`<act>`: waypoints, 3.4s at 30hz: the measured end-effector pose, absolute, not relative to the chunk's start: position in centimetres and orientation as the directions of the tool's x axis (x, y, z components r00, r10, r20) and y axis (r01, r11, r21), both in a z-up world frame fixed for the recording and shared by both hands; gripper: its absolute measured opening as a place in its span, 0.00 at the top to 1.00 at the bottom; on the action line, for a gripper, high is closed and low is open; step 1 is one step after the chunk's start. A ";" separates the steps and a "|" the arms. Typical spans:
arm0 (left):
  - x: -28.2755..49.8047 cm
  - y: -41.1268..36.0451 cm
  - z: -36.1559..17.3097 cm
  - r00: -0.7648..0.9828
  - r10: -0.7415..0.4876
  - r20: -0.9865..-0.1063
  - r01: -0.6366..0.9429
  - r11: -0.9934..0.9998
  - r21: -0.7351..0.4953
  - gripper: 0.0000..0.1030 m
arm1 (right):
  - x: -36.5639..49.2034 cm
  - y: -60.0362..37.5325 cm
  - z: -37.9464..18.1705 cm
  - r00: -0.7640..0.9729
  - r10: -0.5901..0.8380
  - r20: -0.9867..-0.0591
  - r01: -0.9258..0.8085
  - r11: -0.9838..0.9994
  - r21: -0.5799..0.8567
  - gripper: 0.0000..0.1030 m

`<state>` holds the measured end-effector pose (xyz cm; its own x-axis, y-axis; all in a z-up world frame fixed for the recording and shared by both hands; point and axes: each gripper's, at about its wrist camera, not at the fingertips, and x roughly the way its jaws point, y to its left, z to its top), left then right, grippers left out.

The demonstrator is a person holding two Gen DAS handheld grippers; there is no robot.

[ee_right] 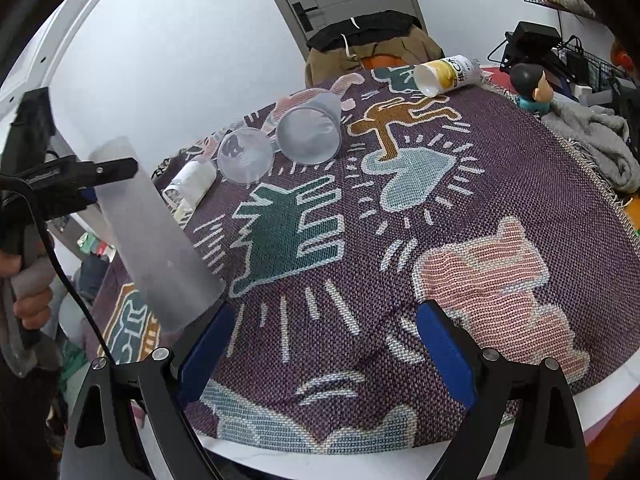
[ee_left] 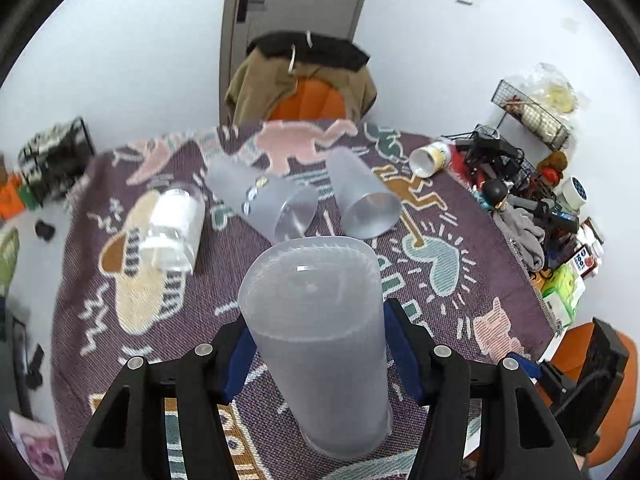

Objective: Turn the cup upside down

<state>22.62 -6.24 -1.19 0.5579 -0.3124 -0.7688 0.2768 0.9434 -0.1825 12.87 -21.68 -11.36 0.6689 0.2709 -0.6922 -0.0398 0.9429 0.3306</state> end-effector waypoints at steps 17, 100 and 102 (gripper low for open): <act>17.0 -10.0 -0.6 0.712 -0.249 -0.656 0.382 0.922 0.065 0.40 | 12.1 -22.9 -11.4 0.676 0.235 -0.698 0.000 0.948 0.319 0.09; -1.6 2.4 -2.6 0.953 -0.033 -0.300 0.024 0.999 -0.033 0.00 | 0.8 -17.4 -5.4 0.894 0.218 -0.391 -0.197 0.976 0.093 0.00; -1.5 2.4 -2.6 0.952 -0.029 -0.306 0.022 0.999 -0.028 0.00 | 0.8 -17.4 -5.4 0.896 0.214 -0.389 -0.193 0.977 0.091 0.00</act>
<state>-1.48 2.36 -2.63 0.9517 -0.0293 -0.3056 0.0219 0.9994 -0.0278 0.75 -17.43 -5.40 0.8964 0.2135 -0.3885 -0.1932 0.9769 0.0911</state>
